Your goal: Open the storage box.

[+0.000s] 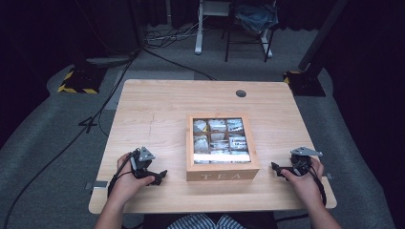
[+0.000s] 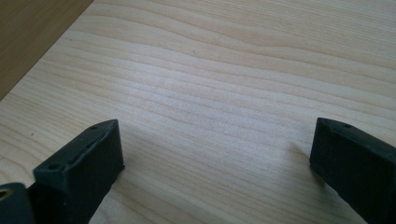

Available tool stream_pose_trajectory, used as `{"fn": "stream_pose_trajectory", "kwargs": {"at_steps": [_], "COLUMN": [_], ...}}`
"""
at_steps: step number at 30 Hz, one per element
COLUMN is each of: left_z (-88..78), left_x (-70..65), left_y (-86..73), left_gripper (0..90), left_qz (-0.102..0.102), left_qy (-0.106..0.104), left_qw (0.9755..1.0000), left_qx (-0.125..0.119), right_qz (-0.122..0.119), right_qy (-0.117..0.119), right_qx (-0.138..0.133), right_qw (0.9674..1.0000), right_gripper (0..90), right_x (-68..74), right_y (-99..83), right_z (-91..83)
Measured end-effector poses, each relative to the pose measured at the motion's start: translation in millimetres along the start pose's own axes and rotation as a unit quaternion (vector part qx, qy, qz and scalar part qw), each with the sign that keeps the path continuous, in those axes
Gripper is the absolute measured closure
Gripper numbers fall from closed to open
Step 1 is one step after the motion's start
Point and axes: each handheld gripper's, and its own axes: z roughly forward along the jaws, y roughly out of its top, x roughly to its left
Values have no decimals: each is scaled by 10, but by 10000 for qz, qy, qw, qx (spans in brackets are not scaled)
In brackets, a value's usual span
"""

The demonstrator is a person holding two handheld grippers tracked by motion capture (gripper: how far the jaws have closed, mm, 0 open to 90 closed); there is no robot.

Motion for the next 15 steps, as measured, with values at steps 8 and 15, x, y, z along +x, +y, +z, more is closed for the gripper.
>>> {"fn": "stream_pose_trajectory", "kwargs": {"at_steps": [8,15], "left_z": [-1,0], "left_x": [0,1], "left_y": [1,1], "left_gripper": [3,3], "left_qz": [-2,-1], "left_qy": [-1,-3], "left_qw": [10000,10000], "left_qx": [7,5], "right_qz": [-13,-18], "right_qy": [29,37], "right_qx": [-59,-109], "right_qw": [10000,9999], "right_gripper": [75,120], "right_x": [8,12], "right_y": [-10,-19], "right_z": [-19,-34]}}
